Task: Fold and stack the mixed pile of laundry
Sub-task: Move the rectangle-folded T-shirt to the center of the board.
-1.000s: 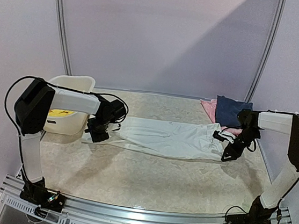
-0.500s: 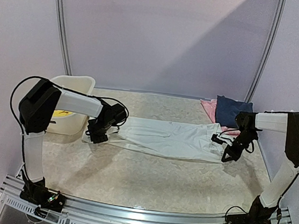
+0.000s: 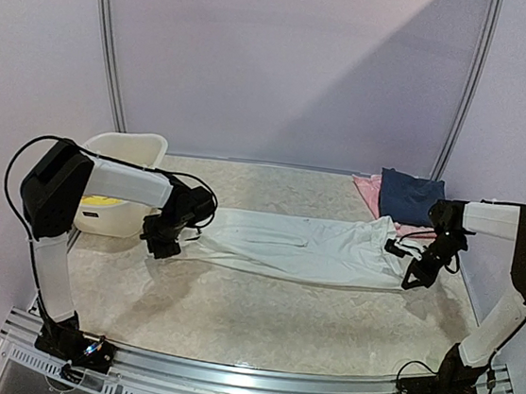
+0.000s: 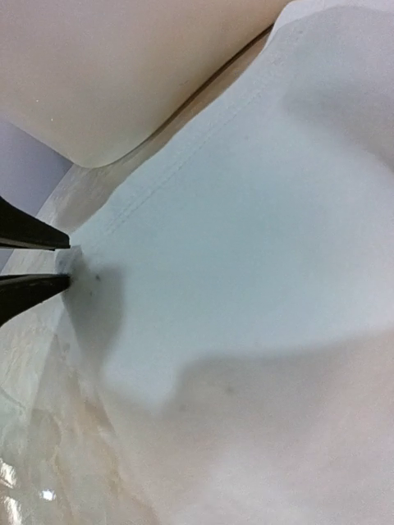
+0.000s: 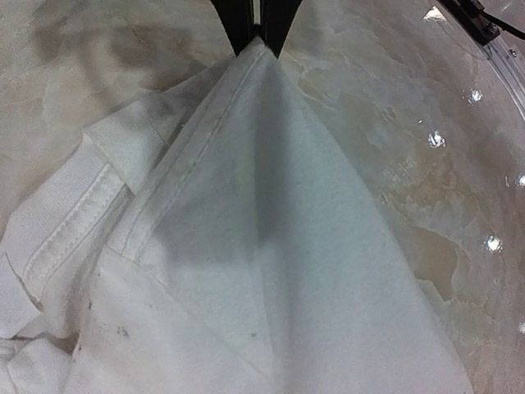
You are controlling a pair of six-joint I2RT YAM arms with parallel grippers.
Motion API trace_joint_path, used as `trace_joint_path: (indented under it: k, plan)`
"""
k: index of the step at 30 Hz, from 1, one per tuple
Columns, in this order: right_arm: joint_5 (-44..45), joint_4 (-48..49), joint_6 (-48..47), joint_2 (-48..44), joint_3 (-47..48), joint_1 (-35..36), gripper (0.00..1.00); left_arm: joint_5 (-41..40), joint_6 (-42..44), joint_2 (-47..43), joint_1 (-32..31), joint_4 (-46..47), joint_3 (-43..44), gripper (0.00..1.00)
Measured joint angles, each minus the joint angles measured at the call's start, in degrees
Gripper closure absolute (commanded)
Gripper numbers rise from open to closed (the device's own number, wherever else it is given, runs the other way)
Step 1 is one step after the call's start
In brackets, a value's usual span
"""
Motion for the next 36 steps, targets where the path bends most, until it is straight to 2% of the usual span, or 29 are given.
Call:
trace_joint_path:
  k: [3,5,8,11,14,17,29,34,36]
  plan:
    - [0.6,-0.7,-0.4,-1.9,-1.5,-0.1,1.0,2.0,-1.4,-0.5,-1.2,-2.4,0.0,0.85]
    - [0.9,-0.8,-0.4,-3.0,-2.8,-0.1,1.0,2.5,-3.0,-0.5,-2.7,-4.5,0.1,0.76]
    - [1.5,-1.3,-0.4,-4.6,-4.6,-0.3,1.0,3.2,-4.9,-1.9,-4.6,-7.0,0.3,0.69]
    - [1.4,-2.1,-0.4,-5.8,-4.7,-2.1,1.0,5.6,-6.4,-6.7,-5.0,-7.3,0.3,0.63]
    - [1.2,-2.5,-0.4,-6.3,-4.6,-4.2,1.0,7.6,-6.6,-11.3,-5.0,-6.8,0.8,0.62]
    - [0.9,-2.8,-0.4,-6.3,-4.4,-4.7,1.0,8.8,-5.3,-12.1,-5.2,-5.0,0.8,0.62]
    - [0.5,-3.1,-0.4,-6.3,-3.8,-4.7,1.0,7.9,3.2,-1.6,-5.3,3.7,-0.5,0.62]
    - [0.7,-1.7,-0.4,-6.3,-5.7,-4.7,1.0,7.5,4.9,-0.7,-5.7,5.4,-1.5,0.74]
    - [0.8,-1.0,-0.5,-6.3,-6.6,-4.7,1.0,7.5,5.3,-0.7,-5.9,5.5,-1.7,0.84]
